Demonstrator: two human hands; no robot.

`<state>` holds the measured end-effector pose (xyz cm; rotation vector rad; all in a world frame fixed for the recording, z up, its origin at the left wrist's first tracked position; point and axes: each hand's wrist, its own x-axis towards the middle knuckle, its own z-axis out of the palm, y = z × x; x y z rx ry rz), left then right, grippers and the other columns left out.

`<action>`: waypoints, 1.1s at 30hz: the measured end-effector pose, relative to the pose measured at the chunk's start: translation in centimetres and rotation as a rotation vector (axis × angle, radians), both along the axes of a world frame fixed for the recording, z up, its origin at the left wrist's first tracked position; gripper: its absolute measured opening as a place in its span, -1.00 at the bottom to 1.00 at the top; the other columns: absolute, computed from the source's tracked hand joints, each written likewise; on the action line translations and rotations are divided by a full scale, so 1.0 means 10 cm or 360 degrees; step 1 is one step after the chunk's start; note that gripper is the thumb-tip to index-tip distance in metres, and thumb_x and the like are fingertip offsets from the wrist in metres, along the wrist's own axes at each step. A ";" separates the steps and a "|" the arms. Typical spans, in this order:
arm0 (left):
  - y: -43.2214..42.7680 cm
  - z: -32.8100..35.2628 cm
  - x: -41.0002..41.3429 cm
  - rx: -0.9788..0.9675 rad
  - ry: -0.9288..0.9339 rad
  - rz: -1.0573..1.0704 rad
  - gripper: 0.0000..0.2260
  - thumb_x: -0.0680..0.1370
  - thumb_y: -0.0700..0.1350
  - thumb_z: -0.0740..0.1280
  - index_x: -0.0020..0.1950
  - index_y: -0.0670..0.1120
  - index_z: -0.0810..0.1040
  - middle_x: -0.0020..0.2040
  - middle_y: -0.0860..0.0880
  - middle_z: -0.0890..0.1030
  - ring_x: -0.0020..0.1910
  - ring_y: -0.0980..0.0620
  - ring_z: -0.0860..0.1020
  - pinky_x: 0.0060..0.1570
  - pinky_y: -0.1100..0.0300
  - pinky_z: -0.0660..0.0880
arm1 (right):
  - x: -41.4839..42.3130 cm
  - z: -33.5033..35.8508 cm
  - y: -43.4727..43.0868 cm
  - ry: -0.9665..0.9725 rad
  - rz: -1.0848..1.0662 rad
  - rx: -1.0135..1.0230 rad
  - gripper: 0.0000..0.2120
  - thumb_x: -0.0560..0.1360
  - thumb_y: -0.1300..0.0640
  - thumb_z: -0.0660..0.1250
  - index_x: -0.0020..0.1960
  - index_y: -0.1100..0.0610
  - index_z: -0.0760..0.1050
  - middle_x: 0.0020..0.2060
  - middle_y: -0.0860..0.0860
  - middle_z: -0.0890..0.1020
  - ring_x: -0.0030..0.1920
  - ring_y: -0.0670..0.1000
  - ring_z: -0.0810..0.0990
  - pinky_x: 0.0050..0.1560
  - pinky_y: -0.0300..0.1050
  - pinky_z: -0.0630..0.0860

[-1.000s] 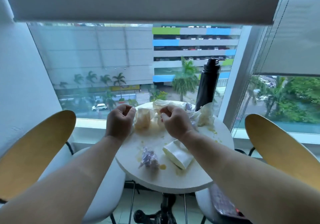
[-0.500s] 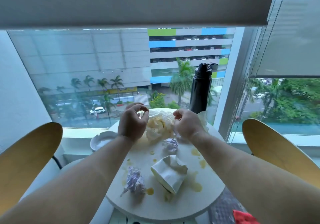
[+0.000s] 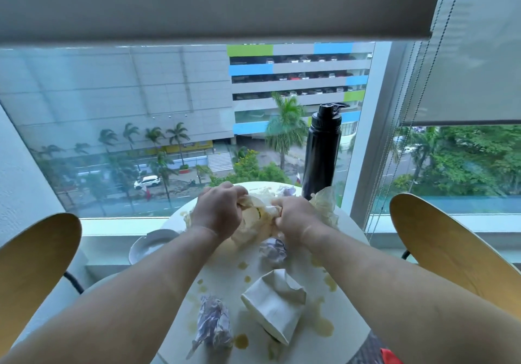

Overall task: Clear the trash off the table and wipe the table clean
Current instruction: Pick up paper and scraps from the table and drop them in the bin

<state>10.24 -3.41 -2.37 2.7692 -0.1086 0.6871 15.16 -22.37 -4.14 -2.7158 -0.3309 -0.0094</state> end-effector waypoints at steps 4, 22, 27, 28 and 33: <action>0.07 0.07 0.05 -0.0183 -0.0269 -0.0101 -0.81 0.52 -0.27 0.41 0.04 -0.03 0.70 -0.02 -0.04 0.67 -0.10 -0.19 0.63 -0.04 0.01 0.57 | 0.02 0.03 -0.11 -0.0135 -0.0121 0.0329 -0.83 0.51 0.13 0.27 -0.20 0.09 0.60 -0.32 -0.03 0.62 -0.23 0.09 0.59 -0.25 -0.06 0.55; 0.12 0.18 0.02 -0.0794 -0.0230 -0.0075 -0.75 0.50 -0.31 0.22 -0.23 -0.02 0.57 -0.26 -0.03 0.64 -0.22 -0.07 0.61 -0.15 0.09 0.52 | 0.16 0.50 -0.40 0.0119 -0.0416 0.2155 -0.65 0.59 0.40 0.11 -0.01 0.16 0.64 -0.01 0.26 0.64 -0.21 0.21 0.61 -0.49 -0.12 0.55; 0.05 0.23 -0.11 0.0083 0.0461 -0.0339 -0.89 0.46 0.06 0.36 -0.03 0.13 0.60 0.06 0.13 0.54 0.09 0.07 0.47 0.10 0.11 0.47 | 0.16 0.52 -0.43 0.0165 -0.0205 0.2133 -0.78 0.44 0.40 0.36 0.04 0.23 0.64 -0.10 0.24 0.68 -0.13 0.13 0.64 -0.09 0.06 0.66; 0.06 0.19 -0.12 0.0415 0.0528 -0.0331 -0.78 0.44 0.14 0.38 0.05 0.15 0.61 0.11 0.14 0.52 0.14 0.07 0.44 0.16 0.10 0.48 | 0.15 0.52 -0.43 0.0109 -0.0179 0.2023 -0.85 0.41 0.38 0.42 -0.04 0.24 0.64 -0.16 0.23 0.67 -0.16 0.14 0.62 -0.11 0.08 0.66; 0.14 0.00 -0.13 0.0672 0.0387 -0.0335 -0.89 0.53 -0.01 0.37 -0.03 0.06 0.69 0.03 0.07 0.60 0.08 -0.03 0.51 0.12 0.05 0.51 | 0.06 0.53 -0.37 0.0040 -0.0149 0.1852 -0.81 0.50 0.12 0.50 -0.21 0.14 0.55 -0.38 0.02 0.47 -0.36 0.00 0.40 -0.45 -0.17 0.33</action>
